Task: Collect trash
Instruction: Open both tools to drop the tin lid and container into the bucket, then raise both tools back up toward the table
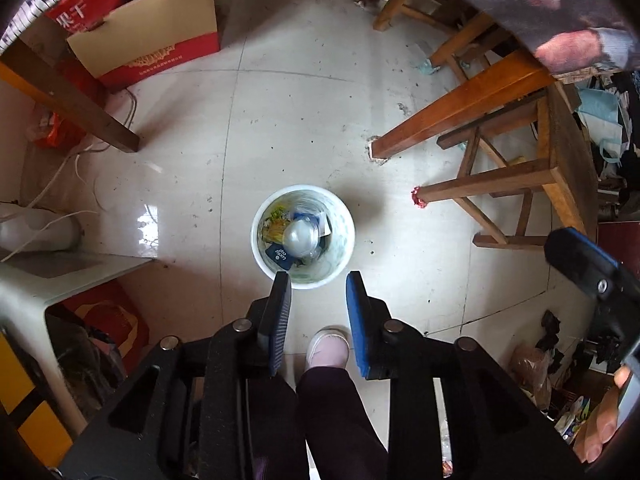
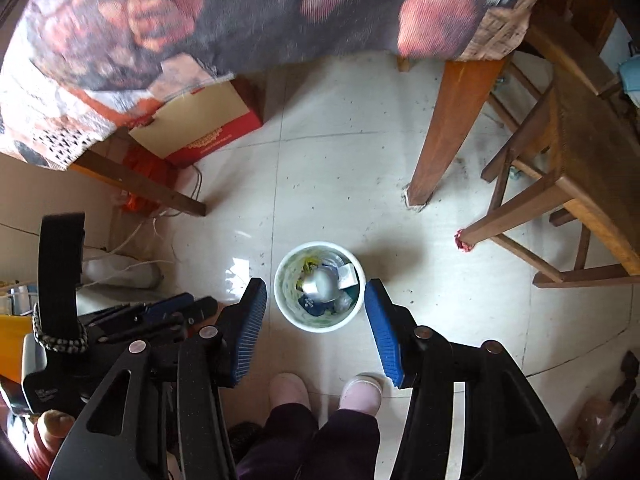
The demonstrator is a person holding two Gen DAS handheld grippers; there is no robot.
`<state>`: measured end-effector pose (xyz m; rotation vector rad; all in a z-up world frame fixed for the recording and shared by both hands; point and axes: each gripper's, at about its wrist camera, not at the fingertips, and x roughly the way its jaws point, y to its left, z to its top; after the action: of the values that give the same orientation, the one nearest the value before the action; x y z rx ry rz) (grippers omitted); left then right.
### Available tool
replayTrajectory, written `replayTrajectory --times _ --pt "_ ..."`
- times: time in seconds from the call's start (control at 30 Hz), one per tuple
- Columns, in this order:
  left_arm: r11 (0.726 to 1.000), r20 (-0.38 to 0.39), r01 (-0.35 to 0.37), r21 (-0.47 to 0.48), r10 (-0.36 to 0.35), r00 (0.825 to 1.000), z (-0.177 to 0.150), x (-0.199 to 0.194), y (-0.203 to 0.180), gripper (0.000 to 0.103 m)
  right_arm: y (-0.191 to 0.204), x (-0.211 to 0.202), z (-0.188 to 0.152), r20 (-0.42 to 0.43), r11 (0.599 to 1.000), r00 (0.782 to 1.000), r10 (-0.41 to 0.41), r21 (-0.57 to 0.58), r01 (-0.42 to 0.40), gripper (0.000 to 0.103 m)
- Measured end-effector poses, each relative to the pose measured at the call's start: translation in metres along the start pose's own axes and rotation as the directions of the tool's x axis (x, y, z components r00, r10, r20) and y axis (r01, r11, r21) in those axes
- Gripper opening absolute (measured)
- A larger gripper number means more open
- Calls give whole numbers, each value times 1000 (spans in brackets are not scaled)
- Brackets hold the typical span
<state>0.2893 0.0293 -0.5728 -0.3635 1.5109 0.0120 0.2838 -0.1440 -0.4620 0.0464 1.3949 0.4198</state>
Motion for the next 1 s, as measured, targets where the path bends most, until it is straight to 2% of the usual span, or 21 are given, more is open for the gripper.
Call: replayTrajectory --times 0.17,0.3,0.53,0.73,0.8,0.93,1.0 --pt "1000 49 -23 11 23 999 -2 -53 -8 26 11 -37 6 34 1000 999 10 -4 -10 48" --pt "1000 103 -22 20 20 994 -1 -107 -16 26 27 -85 11 78 1000 997 14 -20 -12 48" --pt "998 229 -21 59 7 973 2 -216 -37 26 55 -166 19 165 999 986 25 -34 -20 47" --pt "994 366 -32 105 -9 931 -8 -319 -54 26 91 -249 23 281 998 959 25 -66 -6 48" --pt "993 411 -24 115 -26 911 -13 -353 -55 26 98 -273 23 313 997 949 28 -73 -5 47" --pt "990 501 -20 138 -52 864 -24 -416 -57 26 120 -325 20 405 997 914 28 -83 6 47" --pt "987 551 -27 157 -65 832 -32 -449 -56 27 133 -352 17 464 996 886 26 -84 14 47"
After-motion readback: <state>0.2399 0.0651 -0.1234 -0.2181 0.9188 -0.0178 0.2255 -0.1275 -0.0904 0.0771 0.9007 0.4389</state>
